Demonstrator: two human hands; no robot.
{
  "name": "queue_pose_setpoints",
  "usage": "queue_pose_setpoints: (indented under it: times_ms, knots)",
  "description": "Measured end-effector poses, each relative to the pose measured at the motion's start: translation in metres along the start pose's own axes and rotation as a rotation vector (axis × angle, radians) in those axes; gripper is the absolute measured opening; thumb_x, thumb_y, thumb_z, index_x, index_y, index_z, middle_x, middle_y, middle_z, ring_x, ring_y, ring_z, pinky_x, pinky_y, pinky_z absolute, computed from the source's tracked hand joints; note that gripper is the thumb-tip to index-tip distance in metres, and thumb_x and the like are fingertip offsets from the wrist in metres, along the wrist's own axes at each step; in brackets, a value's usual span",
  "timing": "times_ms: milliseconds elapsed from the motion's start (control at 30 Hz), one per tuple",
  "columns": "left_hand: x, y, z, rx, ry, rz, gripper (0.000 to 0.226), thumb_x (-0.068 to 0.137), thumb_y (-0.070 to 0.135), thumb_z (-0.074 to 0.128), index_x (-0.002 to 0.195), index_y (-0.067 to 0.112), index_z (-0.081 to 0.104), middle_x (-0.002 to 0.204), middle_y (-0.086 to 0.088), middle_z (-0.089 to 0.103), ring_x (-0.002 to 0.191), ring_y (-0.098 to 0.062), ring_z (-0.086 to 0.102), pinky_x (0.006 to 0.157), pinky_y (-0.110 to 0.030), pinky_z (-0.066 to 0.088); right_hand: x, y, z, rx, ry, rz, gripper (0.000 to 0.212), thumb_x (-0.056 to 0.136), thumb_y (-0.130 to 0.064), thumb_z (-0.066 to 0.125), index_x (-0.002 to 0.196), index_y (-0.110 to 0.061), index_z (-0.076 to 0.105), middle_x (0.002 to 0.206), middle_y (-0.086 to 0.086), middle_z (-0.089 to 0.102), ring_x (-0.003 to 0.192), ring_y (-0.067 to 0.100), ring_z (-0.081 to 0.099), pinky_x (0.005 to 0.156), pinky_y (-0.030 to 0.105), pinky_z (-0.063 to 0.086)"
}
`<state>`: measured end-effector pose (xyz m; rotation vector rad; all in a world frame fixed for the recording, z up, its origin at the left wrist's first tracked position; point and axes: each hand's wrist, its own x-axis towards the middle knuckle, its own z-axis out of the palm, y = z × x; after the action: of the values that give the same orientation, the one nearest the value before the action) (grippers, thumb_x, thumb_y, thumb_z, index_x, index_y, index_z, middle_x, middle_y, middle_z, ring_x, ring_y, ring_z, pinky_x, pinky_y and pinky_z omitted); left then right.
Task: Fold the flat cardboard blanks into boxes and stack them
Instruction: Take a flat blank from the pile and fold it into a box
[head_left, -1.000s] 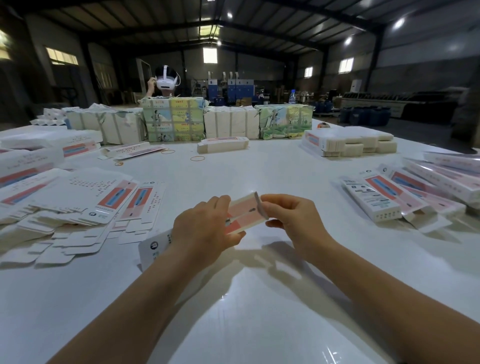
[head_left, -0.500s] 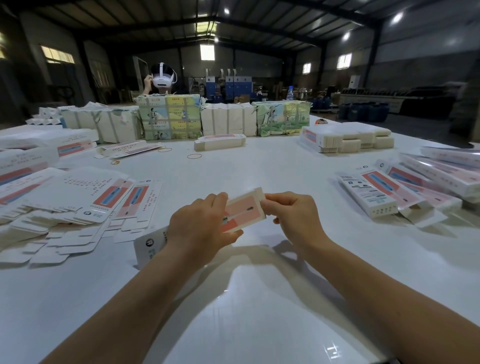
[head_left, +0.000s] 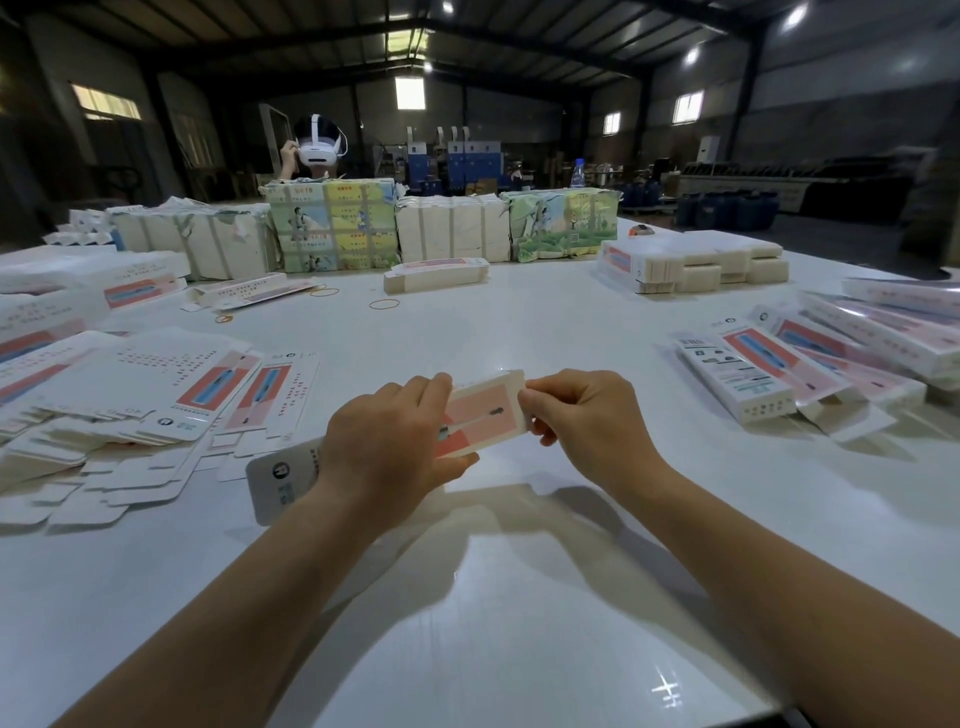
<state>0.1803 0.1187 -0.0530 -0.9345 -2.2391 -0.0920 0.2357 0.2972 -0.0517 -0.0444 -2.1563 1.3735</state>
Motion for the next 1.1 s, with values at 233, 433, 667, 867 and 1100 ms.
queue_pose_setpoints:
  times_ms: [233,433,667,867,1100]
  knots:
    - [0.002,0.006,-0.002,0.063,-0.004,0.004,0.069,0.044,0.039,0.092,0.095,0.001,0.067,0.069,-0.009,0.065,0.049,-0.026,0.058,0.041,-0.029,0.046,-0.005,-0.003,0.002,-0.198,0.031,-0.151,0.028,0.089,-0.022,0.060,0.070,-0.004,0.071,0.063,0.014,0.063,0.060,0.031,0.058,0.062,0.048,0.050]
    - [0.003,0.016,-0.001,0.041,-0.009,-0.009,0.065,0.044,0.040,0.091,0.092,0.002,0.067,0.067,-0.007,0.063,0.048,-0.025,0.057,0.039,-0.027,0.044,-0.005,-0.006,0.004,-0.275,0.155,-0.186,0.025,0.086,-0.019,0.065,0.066,-0.005,0.063,0.061,0.004,0.058,0.057,0.016,0.050,0.056,0.025,0.041]
    - [0.000,0.018,0.000,0.009,-0.046,-0.030,0.062,0.056,0.046,0.086,0.097,0.004,0.065,0.075,-0.008,0.064,0.055,-0.026,0.059,0.043,-0.032,0.050,-0.009,-0.008,0.006,-0.606,0.113,-0.345,0.023,0.092,-0.020,0.057,0.080,-0.007,0.072,0.071,0.005,0.060,0.061,0.023,0.053,0.060,0.036,0.045]
    - [0.002,0.012,0.003,-0.011,-0.107,-0.156,0.065,0.082,0.066,0.051,0.130,0.024,0.037,0.117,0.007,0.056,0.092,-0.015,0.060,0.072,-0.030,0.054,-0.005,-0.005,0.009,-0.417,0.081,-0.199,0.019,0.092,-0.020,0.057,0.093,-0.012,0.074,0.077,0.005,0.062,0.070,0.017,0.052,0.067,0.024,0.039]
    - [0.006,-0.010,-0.001,0.043,-0.127,-0.067,0.062,0.071,0.070,0.061,0.111,0.026,0.047,0.097,0.007,0.064,0.071,-0.018,0.062,0.054,-0.026,0.040,-0.010,-0.005,0.011,-0.452,0.054,-0.305,0.042,0.086,-0.025,0.065,0.126,-0.013,0.060,0.109,0.006,0.065,0.097,0.021,0.060,0.086,0.038,0.051]
